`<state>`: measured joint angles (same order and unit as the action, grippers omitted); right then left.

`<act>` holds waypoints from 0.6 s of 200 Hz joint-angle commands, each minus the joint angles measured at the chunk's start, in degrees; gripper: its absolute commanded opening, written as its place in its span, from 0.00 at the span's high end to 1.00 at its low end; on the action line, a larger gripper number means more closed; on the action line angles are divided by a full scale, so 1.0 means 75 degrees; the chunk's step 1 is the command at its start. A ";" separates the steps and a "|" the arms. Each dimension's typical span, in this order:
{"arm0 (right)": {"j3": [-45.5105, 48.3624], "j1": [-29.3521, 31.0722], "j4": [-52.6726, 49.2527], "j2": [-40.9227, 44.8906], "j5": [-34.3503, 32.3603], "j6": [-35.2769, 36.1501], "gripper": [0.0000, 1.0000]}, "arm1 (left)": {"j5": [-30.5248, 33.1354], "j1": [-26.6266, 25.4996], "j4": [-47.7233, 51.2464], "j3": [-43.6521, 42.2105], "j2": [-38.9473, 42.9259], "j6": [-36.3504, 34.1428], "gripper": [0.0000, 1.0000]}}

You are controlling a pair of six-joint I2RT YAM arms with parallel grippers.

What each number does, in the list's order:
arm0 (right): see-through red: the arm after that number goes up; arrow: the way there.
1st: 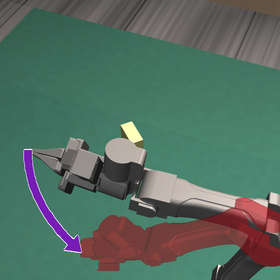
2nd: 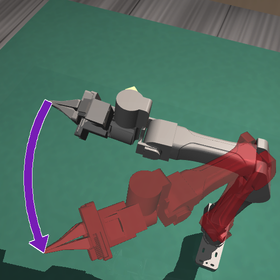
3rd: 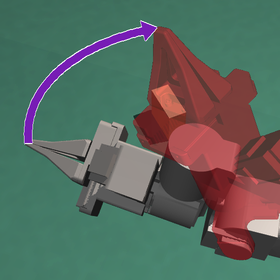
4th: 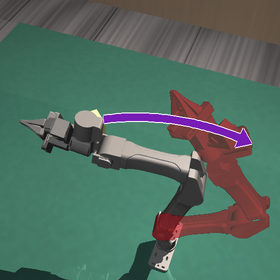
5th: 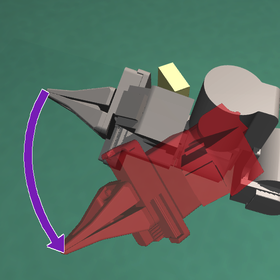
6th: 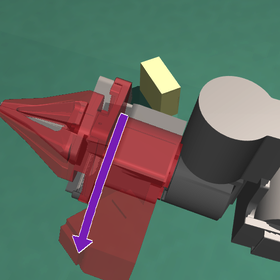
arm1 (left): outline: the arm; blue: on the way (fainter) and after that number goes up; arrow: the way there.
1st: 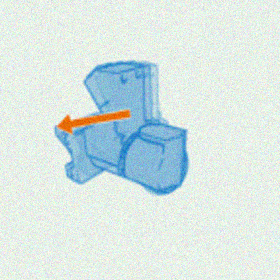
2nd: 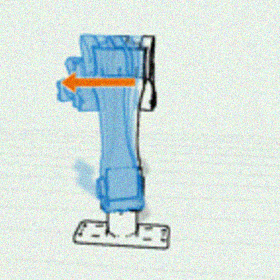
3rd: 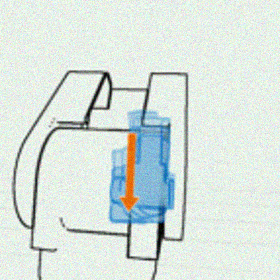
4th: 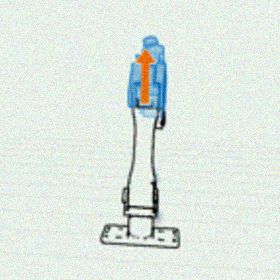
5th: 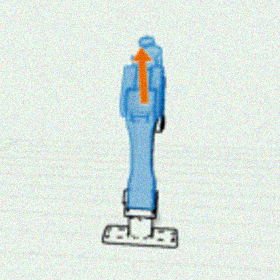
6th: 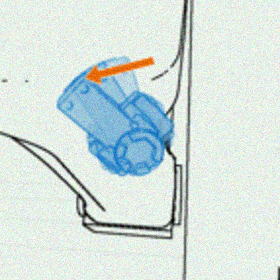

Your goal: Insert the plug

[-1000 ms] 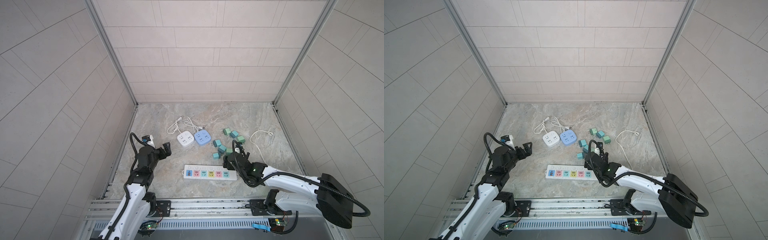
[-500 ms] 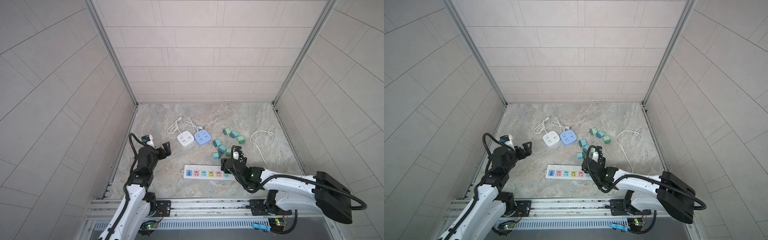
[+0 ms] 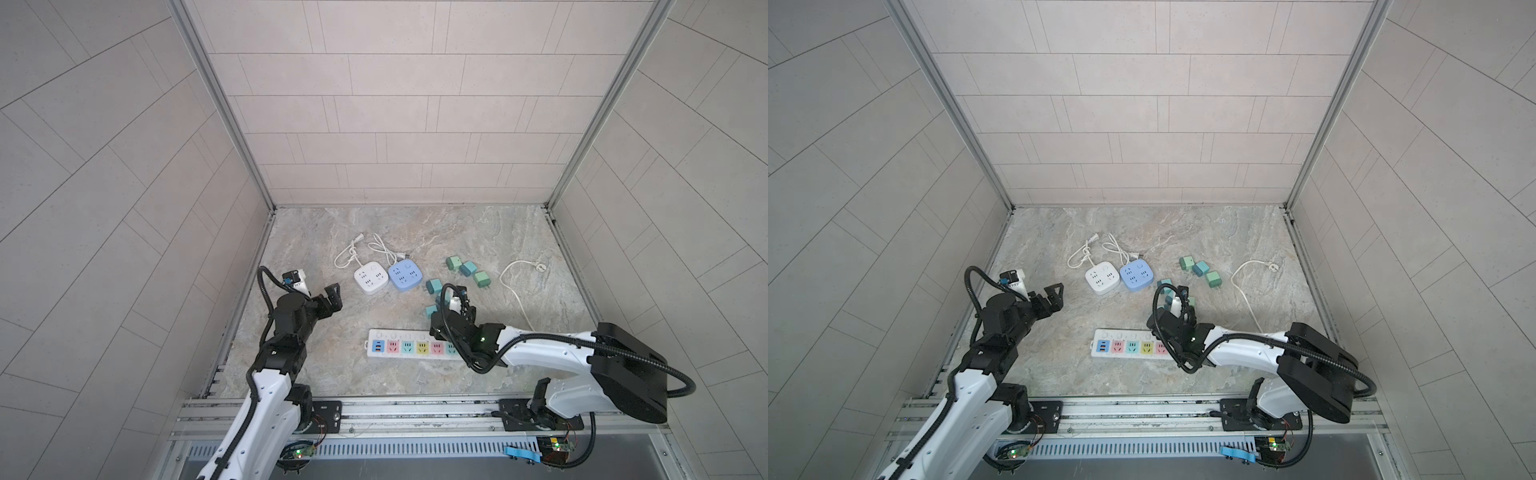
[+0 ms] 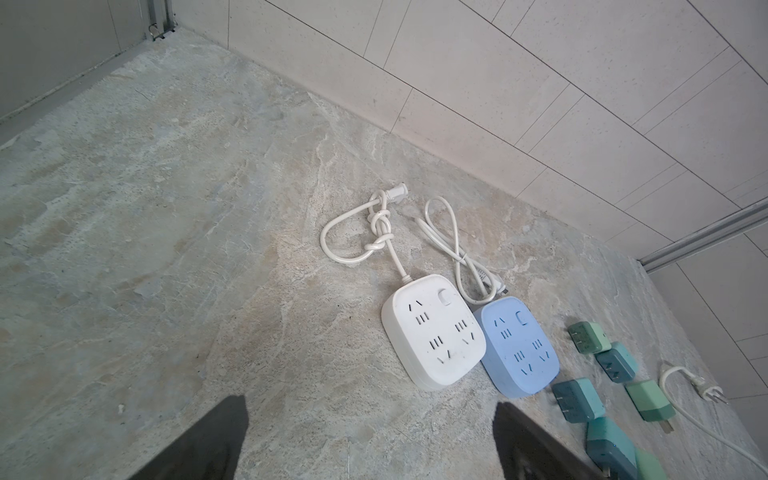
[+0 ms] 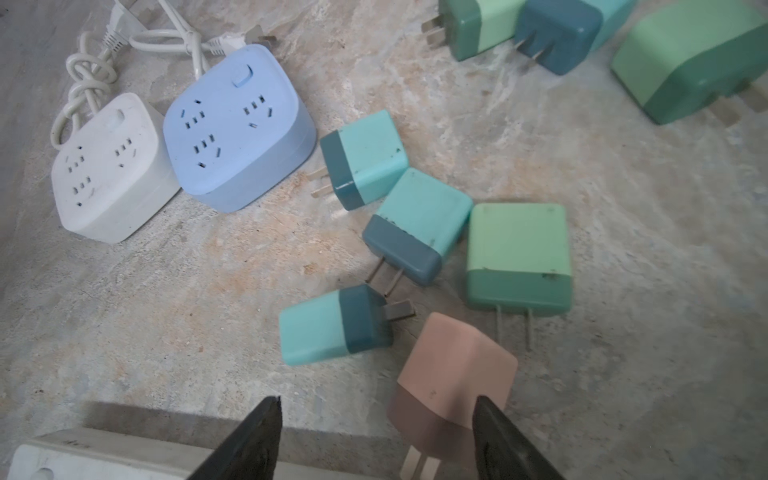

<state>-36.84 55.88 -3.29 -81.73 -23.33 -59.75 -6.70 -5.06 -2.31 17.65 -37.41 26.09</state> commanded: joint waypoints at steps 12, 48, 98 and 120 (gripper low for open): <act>-0.0463 0.0009 -0.0608 -0.0528 -0.0402 0.0094 0.30 | 0.0080 -0.0034 -0.0068 -0.0081 0.0119 0.0073 0.00; -0.0497 -0.0004 -0.1077 -0.0360 -0.0697 0.0155 0.30 | 0.0080 -0.0034 -0.0067 -0.0263 0.0148 0.0083 0.00; -0.0092 -0.0211 -0.1132 0.0568 -0.0449 0.0208 0.31 | 0.0069 -0.0033 -0.0063 -0.0265 0.0171 0.0083 0.00; -0.0045 -0.0388 -0.1038 0.0564 -0.0132 0.0202 0.33 | 0.0084 -0.0035 -0.0056 -0.0284 0.0195 0.0084 0.00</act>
<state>-38.13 54.26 -10.55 -77.89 -25.69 -58.06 -6.59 -5.06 -2.24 15.92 -36.73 26.09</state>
